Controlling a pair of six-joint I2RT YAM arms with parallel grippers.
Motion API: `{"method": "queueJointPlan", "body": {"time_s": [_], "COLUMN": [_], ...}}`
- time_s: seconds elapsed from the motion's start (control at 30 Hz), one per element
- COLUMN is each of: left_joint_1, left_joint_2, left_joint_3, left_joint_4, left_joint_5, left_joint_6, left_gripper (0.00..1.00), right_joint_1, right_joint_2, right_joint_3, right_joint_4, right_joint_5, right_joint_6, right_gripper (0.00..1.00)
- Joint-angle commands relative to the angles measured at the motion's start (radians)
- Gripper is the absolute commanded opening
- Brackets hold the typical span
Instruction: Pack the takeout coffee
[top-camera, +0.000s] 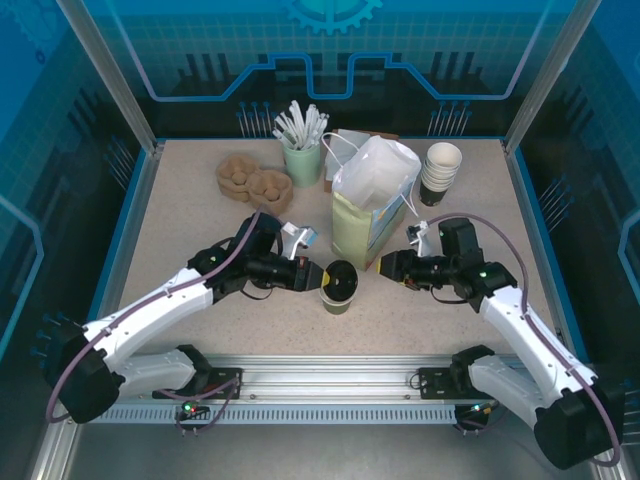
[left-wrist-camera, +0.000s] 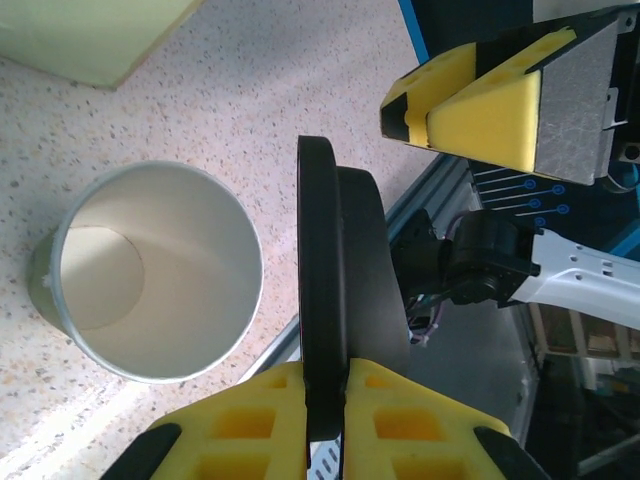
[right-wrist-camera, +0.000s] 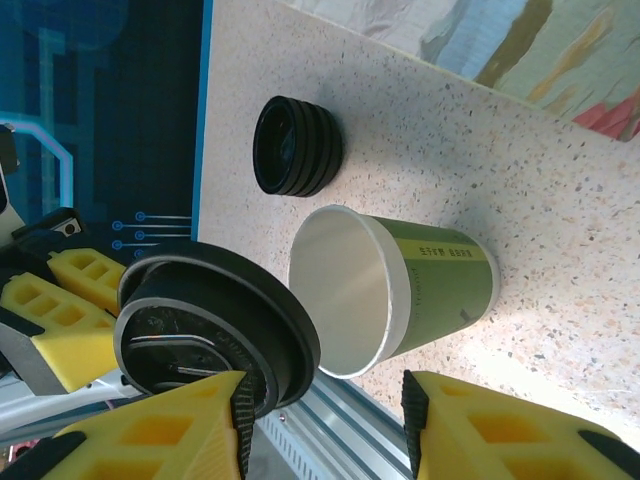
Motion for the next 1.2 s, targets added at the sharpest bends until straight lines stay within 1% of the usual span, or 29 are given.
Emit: {"method": "queueJointPlan", "body": {"time_s": [0.0,0.27,0.6,0.93,1.17], "left_joint_1": [0.022,0.055,0.095,0.111,0.124], "left_joint_2": [0.017,0.045,0.086,0.112,0.123], "left_joint_3": [-0.021,-0.059,-0.104,-0.13,-0.151], "left_joint_4": [0.028,0.086,0.151,0.183,0.2], "left_joint_5": [0.081,0.122,0.171,0.167,0.179], "left_joint_6": [-0.055,-0.085,-0.113,-0.118,-0.122], "left_gripper": [0.14,0.14,0.15,0.15,0.21], "right_joint_1": [0.018,0.028,0.07,0.111,0.115], "right_joint_2": [0.014,0.019,0.05,0.109,0.135], "right_joint_3": [0.001,-0.034,-0.067,-0.064,-0.077], "right_joint_4": [0.037,0.084,0.133,0.169,0.2], "right_joint_5": [-0.024,-0.032,-0.012,-0.001,-0.002], "right_joint_6": [0.012,0.037,0.058,0.069,0.102], "right_gripper": [0.46,0.47,0.47,0.47,0.49]}}
